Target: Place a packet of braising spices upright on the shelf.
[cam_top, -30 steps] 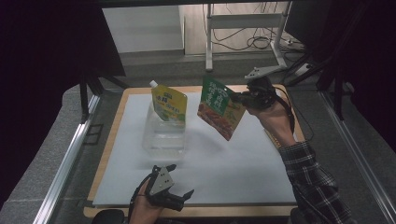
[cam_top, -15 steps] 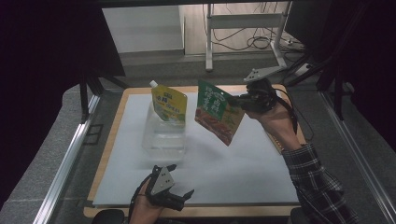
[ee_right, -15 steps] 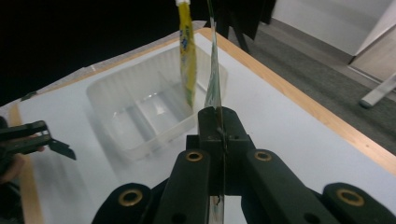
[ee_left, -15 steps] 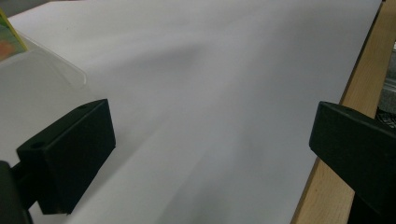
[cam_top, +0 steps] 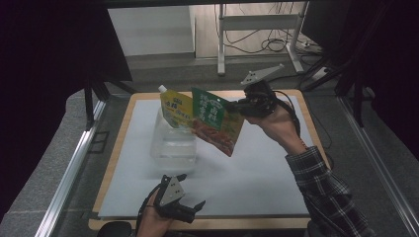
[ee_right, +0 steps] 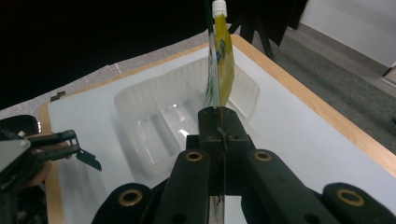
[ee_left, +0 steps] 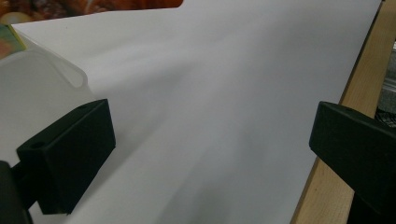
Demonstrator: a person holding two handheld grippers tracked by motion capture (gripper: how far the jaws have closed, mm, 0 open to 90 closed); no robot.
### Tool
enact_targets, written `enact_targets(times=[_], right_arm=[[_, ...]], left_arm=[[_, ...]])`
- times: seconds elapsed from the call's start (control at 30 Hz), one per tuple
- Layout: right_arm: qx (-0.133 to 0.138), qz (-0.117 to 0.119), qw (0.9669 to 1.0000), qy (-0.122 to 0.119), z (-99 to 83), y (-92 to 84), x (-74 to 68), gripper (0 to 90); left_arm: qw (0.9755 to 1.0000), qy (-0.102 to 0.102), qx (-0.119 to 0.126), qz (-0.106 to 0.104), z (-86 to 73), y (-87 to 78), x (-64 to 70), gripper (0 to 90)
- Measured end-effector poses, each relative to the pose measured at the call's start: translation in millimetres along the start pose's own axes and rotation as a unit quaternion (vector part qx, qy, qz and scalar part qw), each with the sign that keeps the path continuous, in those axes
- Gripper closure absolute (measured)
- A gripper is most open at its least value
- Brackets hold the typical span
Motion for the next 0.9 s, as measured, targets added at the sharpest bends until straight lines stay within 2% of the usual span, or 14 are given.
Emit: enact_targets(times=[0.4, 0.9], right_arm=[[0.002, 0.026, 0.9997, 0.000, 23.1, 34.8, -10.1, 89.5], [0.000, 0.036, 0.9994, -0.004, 41.6, 73.7, -15.6, 89.5]], left_arm=[[1.0000, 0.002, 0.001, -0.001, 0.2, -0.3, 0.4, 0.0], [1.0000, 0.004, 0.000, -0.003, 0.1, -0.3, 1.3, 0.0]])
Point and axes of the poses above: each handheld gripper's, and its own axes: y roughly forward along the jaws, z roughly out of its top, x roughly to its right, the point moved 9 cm from there along y, roughly forward along the jaws, and after that the axes turned 4 degrees about x, right-handed, at the moved point
